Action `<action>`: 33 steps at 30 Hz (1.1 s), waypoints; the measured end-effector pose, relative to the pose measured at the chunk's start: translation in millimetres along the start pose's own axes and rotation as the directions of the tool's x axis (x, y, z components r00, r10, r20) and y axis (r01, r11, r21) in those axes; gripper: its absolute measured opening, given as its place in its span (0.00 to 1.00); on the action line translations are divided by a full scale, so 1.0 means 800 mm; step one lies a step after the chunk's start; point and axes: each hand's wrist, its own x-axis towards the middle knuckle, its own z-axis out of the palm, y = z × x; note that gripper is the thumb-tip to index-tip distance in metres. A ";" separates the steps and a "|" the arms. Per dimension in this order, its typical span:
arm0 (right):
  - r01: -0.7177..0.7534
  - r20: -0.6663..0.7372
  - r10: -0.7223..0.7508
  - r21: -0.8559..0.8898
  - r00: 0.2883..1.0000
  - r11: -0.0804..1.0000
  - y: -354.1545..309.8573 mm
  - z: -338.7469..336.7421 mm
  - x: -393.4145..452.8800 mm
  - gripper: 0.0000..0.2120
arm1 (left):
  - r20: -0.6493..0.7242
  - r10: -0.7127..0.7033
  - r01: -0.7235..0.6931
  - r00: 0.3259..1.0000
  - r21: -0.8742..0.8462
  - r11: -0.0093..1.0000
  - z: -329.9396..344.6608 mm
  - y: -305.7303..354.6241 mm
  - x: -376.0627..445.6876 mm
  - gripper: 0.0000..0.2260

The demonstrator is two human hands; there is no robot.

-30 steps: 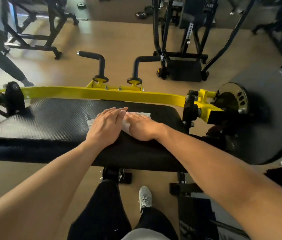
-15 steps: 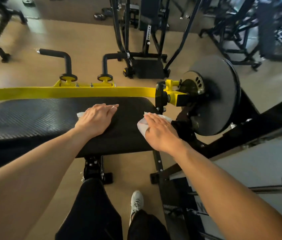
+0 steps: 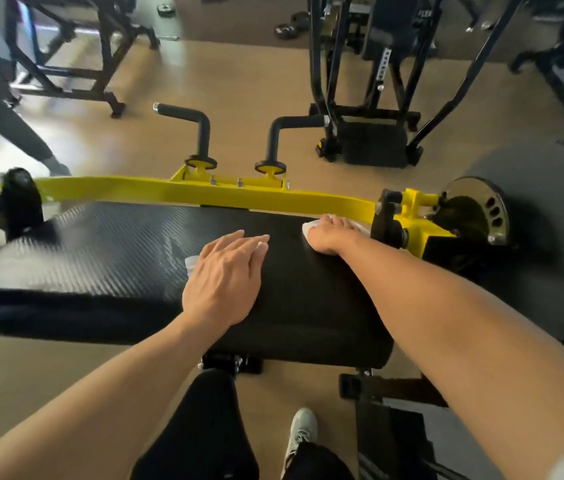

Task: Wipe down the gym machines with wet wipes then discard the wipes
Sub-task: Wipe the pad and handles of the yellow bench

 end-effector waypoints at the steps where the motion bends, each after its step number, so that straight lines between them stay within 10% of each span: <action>1: -0.016 0.002 0.016 0.003 1.000 1.000 -0.004 -0.003 0.012 0.30 | -0.001 0.000 0.000 1.000 0.016 1.000 -0.001 0.001 0.000 0.20; 11: 0.008 0.027 -0.008 -0.011 1.000 1.000 -0.006 -0.010 0.043 0.28 | -0.206 0.102 -0.111 0.973 -0.029 0.993 0.005 -0.008 -0.004 0.17; 27: 0.324 -0.123 -0.321 0.009 0.939 0.946 0.045 0.051 -0.212 0.29 | -0.114 0.176 -0.190 0.978 -0.122 0.974 0.009 -0.022 -0.011 0.19; 33: 0.382 -0.457 -0.549 -0.410 0.700 0.828 0.051 0.122 -0.276 0.32 | -0.179 0.212 -0.262 0.961 -0.335 0.905 0.002 -0.037 -0.033 0.18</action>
